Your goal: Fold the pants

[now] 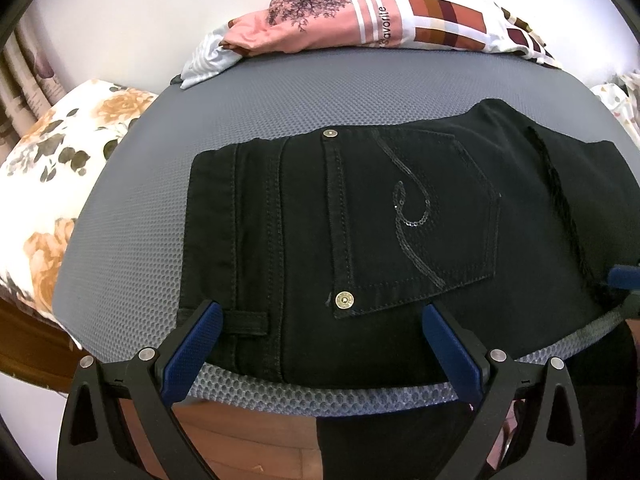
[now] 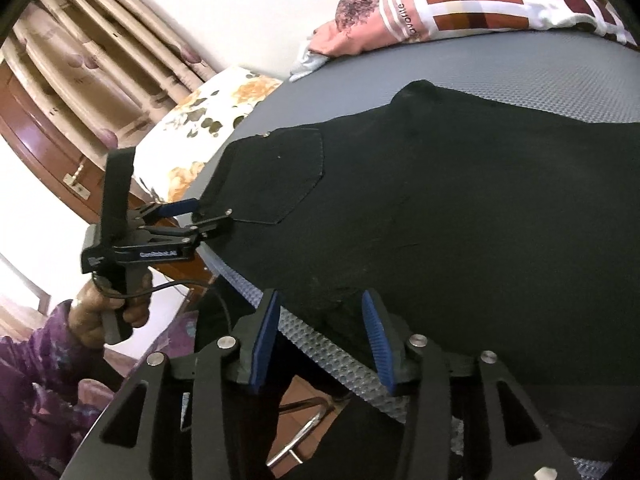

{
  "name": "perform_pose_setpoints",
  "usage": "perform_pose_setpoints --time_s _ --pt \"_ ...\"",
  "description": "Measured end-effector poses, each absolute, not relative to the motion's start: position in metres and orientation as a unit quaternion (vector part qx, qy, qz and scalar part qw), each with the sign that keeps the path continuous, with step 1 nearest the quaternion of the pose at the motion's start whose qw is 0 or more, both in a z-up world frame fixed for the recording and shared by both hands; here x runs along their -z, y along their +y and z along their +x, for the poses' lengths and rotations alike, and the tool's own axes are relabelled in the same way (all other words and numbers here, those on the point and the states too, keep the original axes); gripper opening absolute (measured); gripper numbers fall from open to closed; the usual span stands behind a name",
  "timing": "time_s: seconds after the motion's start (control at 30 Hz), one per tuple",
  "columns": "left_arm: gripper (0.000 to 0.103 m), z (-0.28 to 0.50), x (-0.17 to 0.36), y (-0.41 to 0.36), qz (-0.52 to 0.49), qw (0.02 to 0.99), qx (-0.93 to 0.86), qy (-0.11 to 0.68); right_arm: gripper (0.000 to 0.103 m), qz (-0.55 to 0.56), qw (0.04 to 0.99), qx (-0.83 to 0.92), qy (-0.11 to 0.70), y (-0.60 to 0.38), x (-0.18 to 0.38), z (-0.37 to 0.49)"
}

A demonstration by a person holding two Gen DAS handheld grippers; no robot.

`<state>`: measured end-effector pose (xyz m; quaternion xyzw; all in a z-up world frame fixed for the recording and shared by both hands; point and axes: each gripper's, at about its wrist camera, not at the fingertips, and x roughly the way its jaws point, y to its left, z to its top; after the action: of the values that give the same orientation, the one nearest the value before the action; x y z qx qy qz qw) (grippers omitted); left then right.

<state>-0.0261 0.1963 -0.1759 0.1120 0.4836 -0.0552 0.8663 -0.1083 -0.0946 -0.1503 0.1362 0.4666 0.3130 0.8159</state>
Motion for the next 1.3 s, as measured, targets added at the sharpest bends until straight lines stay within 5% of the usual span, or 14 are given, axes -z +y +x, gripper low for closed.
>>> perform_pose_setpoints --time_s 0.47,0.8,1.23,1.3 --pt "0.1 -0.028 0.17 0.195 0.106 0.871 0.064 0.476 0.042 0.333 0.816 -0.247 0.402 -0.205 0.133 -0.118" --pt "0.1 -0.026 0.17 0.197 0.098 0.869 0.065 0.48 0.045 0.02 0.86 -0.256 0.442 -0.091 0.121 -0.131" --pt "0.1 -0.028 0.171 0.194 0.1 0.867 0.069 0.483 0.046 -0.051 0.855 -0.252 0.45 -0.071 0.139 -0.124" --pt "0.1 -0.027 0.172 0.195 0.098 0.867 0.068 0.484 0.036 -0.035 0.855 -0.253 0.451 -0.077 0.139 -0.123"
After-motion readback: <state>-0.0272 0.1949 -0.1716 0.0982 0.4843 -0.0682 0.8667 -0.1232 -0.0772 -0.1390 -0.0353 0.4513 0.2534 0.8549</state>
